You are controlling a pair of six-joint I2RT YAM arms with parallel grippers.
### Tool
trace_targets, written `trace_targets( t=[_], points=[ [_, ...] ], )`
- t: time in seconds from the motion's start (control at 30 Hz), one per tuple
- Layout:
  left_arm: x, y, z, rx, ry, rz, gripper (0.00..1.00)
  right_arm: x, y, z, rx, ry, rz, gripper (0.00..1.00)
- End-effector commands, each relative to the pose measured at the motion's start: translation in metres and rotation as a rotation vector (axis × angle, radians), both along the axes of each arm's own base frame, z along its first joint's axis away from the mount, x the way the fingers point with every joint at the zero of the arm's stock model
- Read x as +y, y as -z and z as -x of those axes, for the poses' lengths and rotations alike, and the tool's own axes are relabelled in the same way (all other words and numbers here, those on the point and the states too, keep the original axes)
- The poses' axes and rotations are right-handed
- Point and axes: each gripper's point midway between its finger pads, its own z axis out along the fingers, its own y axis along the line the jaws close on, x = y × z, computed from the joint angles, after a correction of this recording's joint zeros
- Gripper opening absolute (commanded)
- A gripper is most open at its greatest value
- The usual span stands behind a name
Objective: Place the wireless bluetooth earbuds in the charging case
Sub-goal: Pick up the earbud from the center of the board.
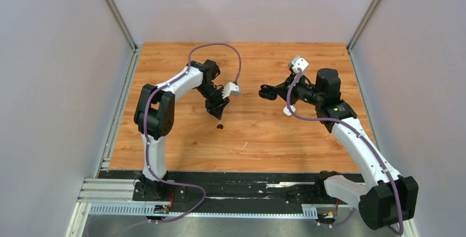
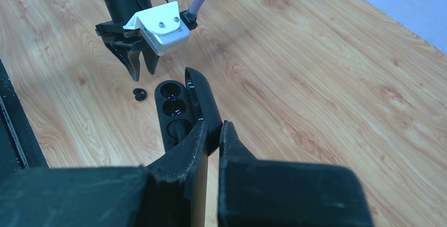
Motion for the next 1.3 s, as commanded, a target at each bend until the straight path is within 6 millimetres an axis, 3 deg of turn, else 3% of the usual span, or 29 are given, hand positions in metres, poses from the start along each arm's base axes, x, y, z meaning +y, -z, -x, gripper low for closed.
trace_targets(
  t=[0.0, 0.17, 0.7, 1.0, 1.17, 1.27],
  points=[
    [-0.011, 0.002, -0.017, -0.092, 0.008, 0.054, 0.38, 0.001, -0.014, 0.001, -0.031, -0.006, -0.033, 0.00],
    [-0.013, 0.008, -0.023, -0.156, 0.016, 0.055, 0.33, 0.001, -0.012, 0.000, -0.025, -0.005, -0.032, 0.00],
    [-0.014, 0.020, 0.016, -0.130, 0.167, 0.072, 0.36, 0.002, -0.008, -0.004, -0.014, -0.007, -0.032, 0.00],
    [-0.011, 0.023, 0.027, -0.130, 0.179, 0.062, 0.36, 0.003, -0.006, -0.004, -0.007, -0.008, -0.036, 0.00],
    [-0.011, 0.023, 0.026, -0.128, 0.167, 0.058, 0.24, 0.003, -0.006, -0.004, -0.004, -0.010, -0.038, 0.00],
    [-0.010, 0.021, 0.028, -0.123, 0.173, 0.055, 0.10, 0.003, -0.007, -0.004, -0.007, -0.009, -0.037, 0.00]
  ],
)
